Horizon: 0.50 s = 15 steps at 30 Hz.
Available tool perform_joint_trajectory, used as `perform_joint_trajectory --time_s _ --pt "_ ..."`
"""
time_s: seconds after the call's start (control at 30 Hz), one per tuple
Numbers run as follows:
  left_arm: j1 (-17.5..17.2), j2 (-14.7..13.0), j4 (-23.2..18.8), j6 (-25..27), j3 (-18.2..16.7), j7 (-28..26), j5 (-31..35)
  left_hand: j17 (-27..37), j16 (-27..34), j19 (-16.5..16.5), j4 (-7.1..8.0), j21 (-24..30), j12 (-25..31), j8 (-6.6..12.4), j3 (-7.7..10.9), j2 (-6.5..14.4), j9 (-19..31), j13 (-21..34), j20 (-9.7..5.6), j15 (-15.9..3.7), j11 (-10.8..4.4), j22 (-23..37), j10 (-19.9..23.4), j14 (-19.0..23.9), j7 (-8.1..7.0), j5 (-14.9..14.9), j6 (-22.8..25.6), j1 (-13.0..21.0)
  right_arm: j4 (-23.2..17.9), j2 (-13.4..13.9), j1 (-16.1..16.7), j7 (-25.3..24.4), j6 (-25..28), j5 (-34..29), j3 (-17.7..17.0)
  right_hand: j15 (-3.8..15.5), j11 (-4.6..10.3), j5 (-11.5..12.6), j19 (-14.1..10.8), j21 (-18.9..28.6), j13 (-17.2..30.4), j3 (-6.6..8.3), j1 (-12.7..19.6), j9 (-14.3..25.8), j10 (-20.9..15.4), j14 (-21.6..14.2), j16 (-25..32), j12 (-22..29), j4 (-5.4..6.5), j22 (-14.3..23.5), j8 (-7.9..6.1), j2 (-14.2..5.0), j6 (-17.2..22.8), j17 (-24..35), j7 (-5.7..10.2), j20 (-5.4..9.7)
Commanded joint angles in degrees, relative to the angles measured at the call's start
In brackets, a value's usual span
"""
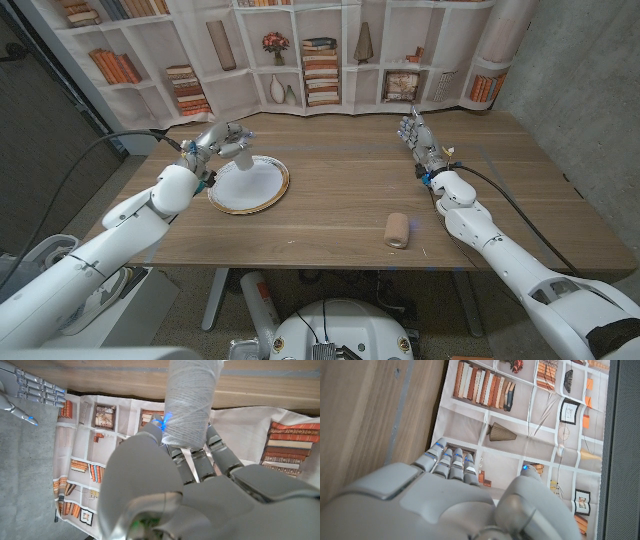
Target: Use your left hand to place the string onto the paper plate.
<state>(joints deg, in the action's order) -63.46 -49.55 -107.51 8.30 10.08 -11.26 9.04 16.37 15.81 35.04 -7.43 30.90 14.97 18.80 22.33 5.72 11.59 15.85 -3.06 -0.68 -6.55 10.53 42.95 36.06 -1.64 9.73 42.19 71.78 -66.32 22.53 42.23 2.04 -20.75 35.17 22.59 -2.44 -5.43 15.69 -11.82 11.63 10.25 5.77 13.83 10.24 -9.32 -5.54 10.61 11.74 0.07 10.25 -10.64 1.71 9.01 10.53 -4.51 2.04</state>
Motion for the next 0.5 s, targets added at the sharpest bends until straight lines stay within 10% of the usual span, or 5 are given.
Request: perform_joint_trajectory --time_s 0.03,0.5 --pt "2.42 1.22 2.44 1.13 3.69 -0.66 2.11 0.28 -0.20 -0.32 0.02 0.25 -0.08 -0.16 0.42 0.38 0.08 0.12 0.07 -7.26 0.12 0.15 0.51 2.96 -0.09 0.23 0.21 -0.06 0.32 -0.29 -0.06 -0.05 -0.99 -0.10 -0.20 0.00 0.06 0.25 -0.60 0.12 0.20 -0.20 0.16 0.36 -0.66 -0.47 0.21 0.15 0.01 0.26 -0.43 -0.66 0.15 0.08 -0.20 0.05" --pt "4.44 1.41 4.86 1.39 6.20 -0.55 3.27 0.44 -0.34 -0.63 0.02 0.28 -0.19 -0.27 0.46 0.36 0.08 0.24 0.16 -7.27 0.00 0.15 0.73 2.90 -0.07 0.25 0.34 -0.19 2.14 -1.11 -1.29 0.53 -1.34 -0.46 0.31 -0.01 0.06 0.25 -0.65 0.10 0.20 -0.27 0.17 0.36 -0.63 -0.55 0.22 0.12 -0.03 0.26 -0.44 -0.71 0.17 0.08 -0.23 0.00"
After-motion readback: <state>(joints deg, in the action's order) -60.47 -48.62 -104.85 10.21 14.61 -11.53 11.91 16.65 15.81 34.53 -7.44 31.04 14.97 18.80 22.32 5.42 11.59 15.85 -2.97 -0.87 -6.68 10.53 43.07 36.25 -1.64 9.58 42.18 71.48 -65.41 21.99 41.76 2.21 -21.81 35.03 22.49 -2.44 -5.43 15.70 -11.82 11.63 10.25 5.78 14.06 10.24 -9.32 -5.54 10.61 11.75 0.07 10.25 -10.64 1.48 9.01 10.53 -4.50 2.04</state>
